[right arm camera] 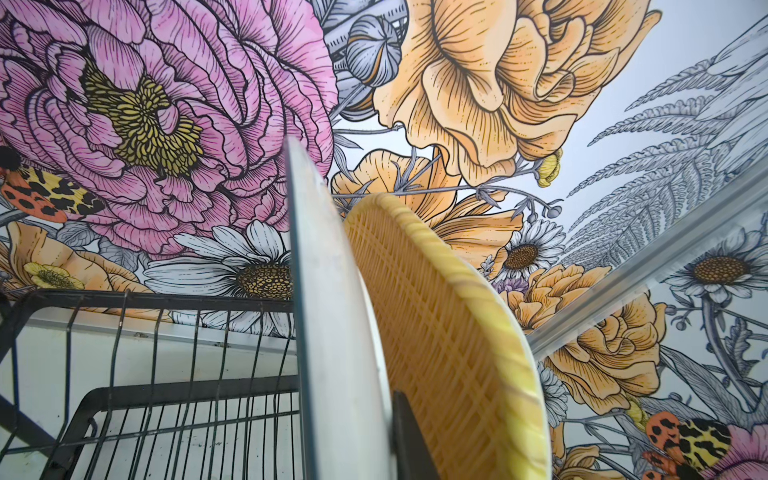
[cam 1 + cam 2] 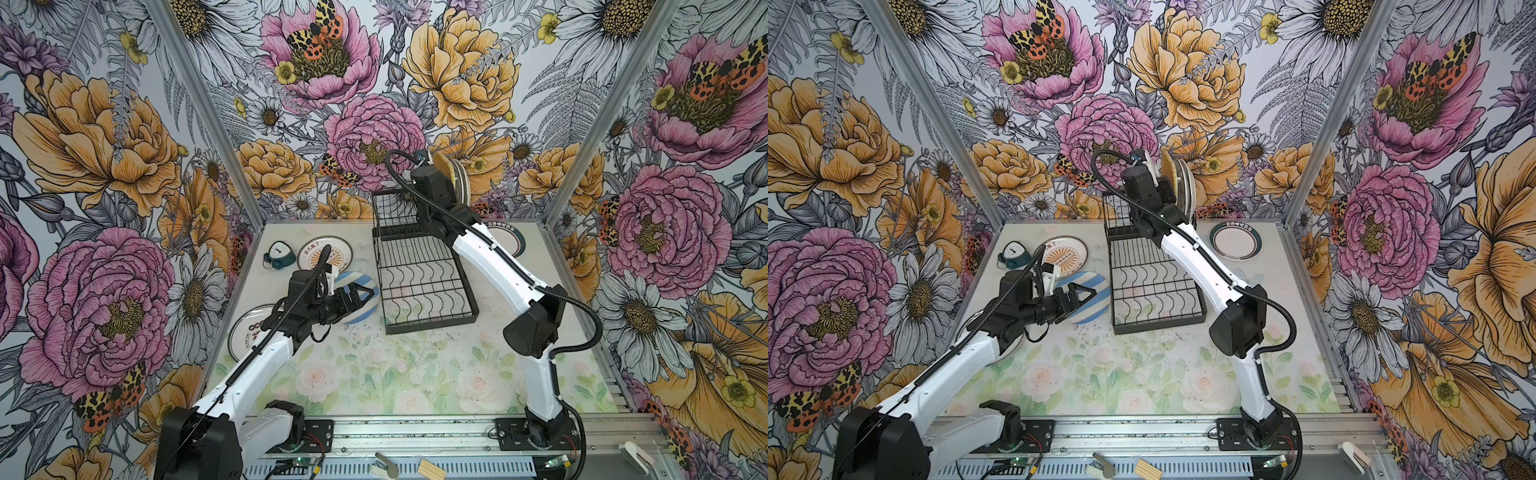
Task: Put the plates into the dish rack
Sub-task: 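Lower the sunburst plate into the rack slot beside the woven tray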
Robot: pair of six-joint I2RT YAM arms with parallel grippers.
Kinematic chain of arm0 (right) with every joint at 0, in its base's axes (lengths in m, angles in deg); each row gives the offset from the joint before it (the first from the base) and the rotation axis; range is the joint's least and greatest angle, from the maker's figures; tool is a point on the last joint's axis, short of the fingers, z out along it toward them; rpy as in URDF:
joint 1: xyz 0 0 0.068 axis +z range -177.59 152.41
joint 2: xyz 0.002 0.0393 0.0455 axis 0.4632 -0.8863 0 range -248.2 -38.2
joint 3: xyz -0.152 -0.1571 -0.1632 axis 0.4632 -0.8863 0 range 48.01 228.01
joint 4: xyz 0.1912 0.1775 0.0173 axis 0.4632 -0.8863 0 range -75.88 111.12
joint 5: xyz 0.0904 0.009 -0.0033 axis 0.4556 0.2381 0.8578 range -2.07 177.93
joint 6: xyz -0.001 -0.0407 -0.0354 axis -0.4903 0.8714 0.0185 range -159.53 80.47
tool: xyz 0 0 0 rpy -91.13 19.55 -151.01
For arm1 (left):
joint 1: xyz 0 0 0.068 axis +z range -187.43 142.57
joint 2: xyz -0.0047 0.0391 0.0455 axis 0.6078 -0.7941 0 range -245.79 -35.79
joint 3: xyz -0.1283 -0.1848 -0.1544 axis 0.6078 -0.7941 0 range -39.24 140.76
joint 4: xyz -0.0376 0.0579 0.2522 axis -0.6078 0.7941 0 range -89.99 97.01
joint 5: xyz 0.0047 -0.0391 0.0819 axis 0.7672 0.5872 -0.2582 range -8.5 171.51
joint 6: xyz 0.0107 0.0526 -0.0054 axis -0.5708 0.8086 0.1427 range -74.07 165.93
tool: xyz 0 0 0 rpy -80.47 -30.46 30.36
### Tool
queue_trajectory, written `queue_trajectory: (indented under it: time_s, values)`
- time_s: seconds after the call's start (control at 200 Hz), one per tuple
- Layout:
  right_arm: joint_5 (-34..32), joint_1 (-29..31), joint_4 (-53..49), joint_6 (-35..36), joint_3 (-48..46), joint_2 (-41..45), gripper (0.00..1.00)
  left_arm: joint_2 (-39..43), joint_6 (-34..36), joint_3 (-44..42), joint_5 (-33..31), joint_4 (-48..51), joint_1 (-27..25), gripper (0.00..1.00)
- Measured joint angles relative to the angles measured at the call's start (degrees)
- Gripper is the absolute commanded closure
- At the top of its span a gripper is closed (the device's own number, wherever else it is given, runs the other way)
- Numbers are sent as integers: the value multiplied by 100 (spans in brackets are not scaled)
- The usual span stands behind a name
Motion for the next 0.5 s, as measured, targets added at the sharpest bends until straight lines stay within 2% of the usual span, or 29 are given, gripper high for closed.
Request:
queue_trajectory:
  time_s: [0.5]
  values:
    - [70,-118,61,-459,-540,31,100,44,-2,0,-20,4,0,1]
